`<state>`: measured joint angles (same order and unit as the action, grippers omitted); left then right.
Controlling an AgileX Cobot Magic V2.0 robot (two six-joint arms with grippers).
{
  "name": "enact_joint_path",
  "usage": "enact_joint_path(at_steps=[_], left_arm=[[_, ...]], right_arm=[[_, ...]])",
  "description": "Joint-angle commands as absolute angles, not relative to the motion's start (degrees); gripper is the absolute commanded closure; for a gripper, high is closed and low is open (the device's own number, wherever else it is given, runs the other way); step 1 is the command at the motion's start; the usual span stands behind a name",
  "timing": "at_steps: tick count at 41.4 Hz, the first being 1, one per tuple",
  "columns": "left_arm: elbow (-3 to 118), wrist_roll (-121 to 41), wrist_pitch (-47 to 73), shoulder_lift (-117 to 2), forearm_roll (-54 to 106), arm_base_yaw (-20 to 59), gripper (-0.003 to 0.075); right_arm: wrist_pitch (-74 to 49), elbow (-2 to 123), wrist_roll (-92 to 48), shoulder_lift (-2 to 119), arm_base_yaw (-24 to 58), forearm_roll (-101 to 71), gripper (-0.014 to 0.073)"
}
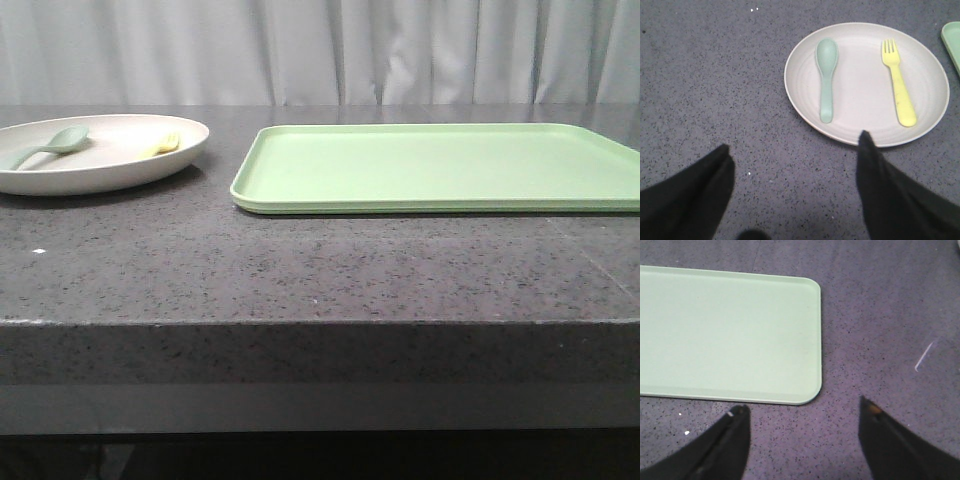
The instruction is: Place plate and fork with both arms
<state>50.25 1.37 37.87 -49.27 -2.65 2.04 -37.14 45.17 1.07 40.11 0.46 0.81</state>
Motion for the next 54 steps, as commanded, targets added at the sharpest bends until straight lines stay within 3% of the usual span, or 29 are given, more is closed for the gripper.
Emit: enact_joint_path(at_steps=[1,38,54], left_arm=[[52.15,1.39,32.42,-49.03,-2.93,2.61,0.0099],[52.48,1.39,29.28,-49.59,-3.22,2.61,0.0101],[68.82,1.27,44.64,-65.20,-10.79,-2.27,0.0101]], right_arm=[[-33.62,47.12,0.71,40.44,0.10,0.90,-0.0043],[-33.66,47.12,0.71,40.44,0.10,0.90,-0.0042],[-33.66,47.12,0.71,40.44,0.10,0.90,-0.0042]])
